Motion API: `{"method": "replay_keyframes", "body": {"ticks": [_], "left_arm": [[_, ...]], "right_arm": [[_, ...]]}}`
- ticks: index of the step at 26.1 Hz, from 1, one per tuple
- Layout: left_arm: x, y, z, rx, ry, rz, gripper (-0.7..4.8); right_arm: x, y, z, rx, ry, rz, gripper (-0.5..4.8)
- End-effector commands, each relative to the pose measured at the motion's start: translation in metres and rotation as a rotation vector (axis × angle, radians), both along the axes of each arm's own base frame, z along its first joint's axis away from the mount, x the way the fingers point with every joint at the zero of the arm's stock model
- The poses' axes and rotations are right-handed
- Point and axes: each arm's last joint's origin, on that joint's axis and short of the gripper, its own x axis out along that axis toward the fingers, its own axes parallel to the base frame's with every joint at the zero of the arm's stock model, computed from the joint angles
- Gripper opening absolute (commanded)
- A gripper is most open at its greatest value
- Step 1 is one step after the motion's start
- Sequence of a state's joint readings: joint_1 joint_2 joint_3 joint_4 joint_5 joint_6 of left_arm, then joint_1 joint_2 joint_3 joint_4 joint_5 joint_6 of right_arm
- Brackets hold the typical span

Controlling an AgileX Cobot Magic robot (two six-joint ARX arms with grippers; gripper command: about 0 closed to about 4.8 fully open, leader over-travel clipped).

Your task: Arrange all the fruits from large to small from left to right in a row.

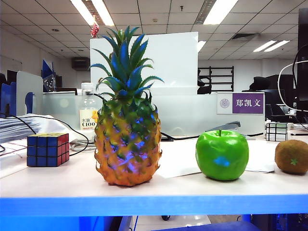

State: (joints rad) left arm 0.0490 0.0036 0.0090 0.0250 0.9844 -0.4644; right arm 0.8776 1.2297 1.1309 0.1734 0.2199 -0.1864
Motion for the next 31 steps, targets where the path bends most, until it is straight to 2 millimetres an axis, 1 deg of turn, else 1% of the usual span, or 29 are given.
{"method": "replay_keyframes", "body": {"ticks": [1,2,3,4,5,6,8,10,12,13,15,16,18,19,20,21,22,23,24,25,26,27,28,30,31], "left_arm": [[-0.001,0.000,0.004,-0.010,-0.025,-0.002,1.82],[-0.001,0.000,0.006,-0.013,-0.041,-0.001,1.77],[-0.001,0.000,0.008,-0.018,-0.053,0.008,1.68],[0.000,0.001,0.010,-0.027,-0.061,0.027,1.15],[0.000,0.001,0.010,-0.030,-0.069,0.042,0.35],[0.000,0.001,0.011,-0.031,-0.073,0.051,-0.09],[0.000,0.001,0.011,-0.042,-0.065,0.062,-0.06],[0.000,0.001,0.012,-0.050,-0.061,0.061,-0.06],[0.000,0.001,0.015,-0.070,-0.068,0.058,-0.06],[-0.001,0.001,0.017,-0.079,-0.089,0.055,-0.06],[-0.003,0.001,0.024,-0.092,-0.144,0.049,-0.06],[-0.004,0.001,0.026,-0.098,-0.170,0.047,-0.06],[-0.005,0.001,0.031,-0.108,-0.204,0.044,-0.06],[-0.006,0.001,0.033,-0.113,-0.207,0.042,-0.06],[-0.006,0.001,0.034,-0.117,-0.204,0.041,-0.06],[-0.006,0.001,0.035,-0.121,-0.208,0.040,-0.06],[-0.007,0.001,0.036,-0.123,-0.212,0.036,-0.06],[-0.007,0.001,0.036,-0.138,-0.200,0.033,-0.06],[-0.007,0.001,0.036,-0.147,-0.190,0.030,-0.06],[-0.008,0.001,0.037,-0.154,-0.186,0.015,-0.06],[-0.008,0.000,0.037,-0.156,-0.182,0.010,-0.06],[-0.008,0.000,0.037,-0.164,-0.168,-0.004,-0.06],[-0.008,0.000,0.037,-0.168,-0.161,-0.007,-0.06],[-0.009,0.000,0.038,-0.181,-0.152,-0.020,-0.06],[-0.010,0.000,0.039,-0.183,-0.155,-0.031,-0.06]], "right_arm": [[-0.040,-0.050,0.044,0.094,-0.121,-0.054,-0.01],[-0.057,-0.071,0.056,0.134,-0.152,-0.061,-0.01],[-0.073,-0.090,0.064,0.162,-0.172,-0.061,-0.01],[-0.091,-0.111,0.069,0.186,-0.188,-0.061,-0.01],[-0.108,-0.132,0.071,0.218,-0.183,-0.055,-0.01],[-0.121,-0.148,0.070,0.236,-0.163,-0.048,-0.01],[-0.146,-0.178,0.063,0.261,-0.122,-0.035,-0.01],[-0.174,-0.211,0.046,0.273,-0.052,-0.025,-0.01],[-0.195,-0.237,0.027,0.291,0.023,-0.019,-0.01],[-0.204,-0.248,0.016,0.292,0.056,-0.020,-0.01],[-0.216,-0.262,-0.004,0.285,0.123,-0.023,-0.01],[-0.219,-0.266,-0.015,0.286,0.166,-0.025,-0.01],[-0.220,-0.268,-0.036,0.281,0.231,-0.029,-0.01],[-0.218,-0.264,-0.048,0.283,0.275,-0.019,-0.01],[-0.214,-0.259,-0.055,0.271,0.302,-0.009,-0.01],[-0.208,-0.251,-0.067,0.218,0.353,-0.015,-0.01],[-0.203,-0.245,-0.074,0.183,0.381,-0.022,-0.01],[-0.194,-0.233,-0.087,0.143,0.417,-0.012,-0.01],[-0.188,-0.225,-0.096,0.124,0.435,-0.001,-0.01],[-0.178,-0.211,-0.109,0.114,0.452,0.023,-0.01],[-0.174,-0.206,-0.111,0.133,0.439,0.038,-0.01],[-0.165,-0.194,-0.116,0.172,0.406,0.097,-0.01],[-0.161,-0.188,-0.119,0.196,0.383,0.107,-0.01],[-0.149,-0.175,-0.131,0.248,0.331,0.118,-0.01],[-0.143,-0.167,-0.140,0.276,0.304,0.126,-0.01]]}}
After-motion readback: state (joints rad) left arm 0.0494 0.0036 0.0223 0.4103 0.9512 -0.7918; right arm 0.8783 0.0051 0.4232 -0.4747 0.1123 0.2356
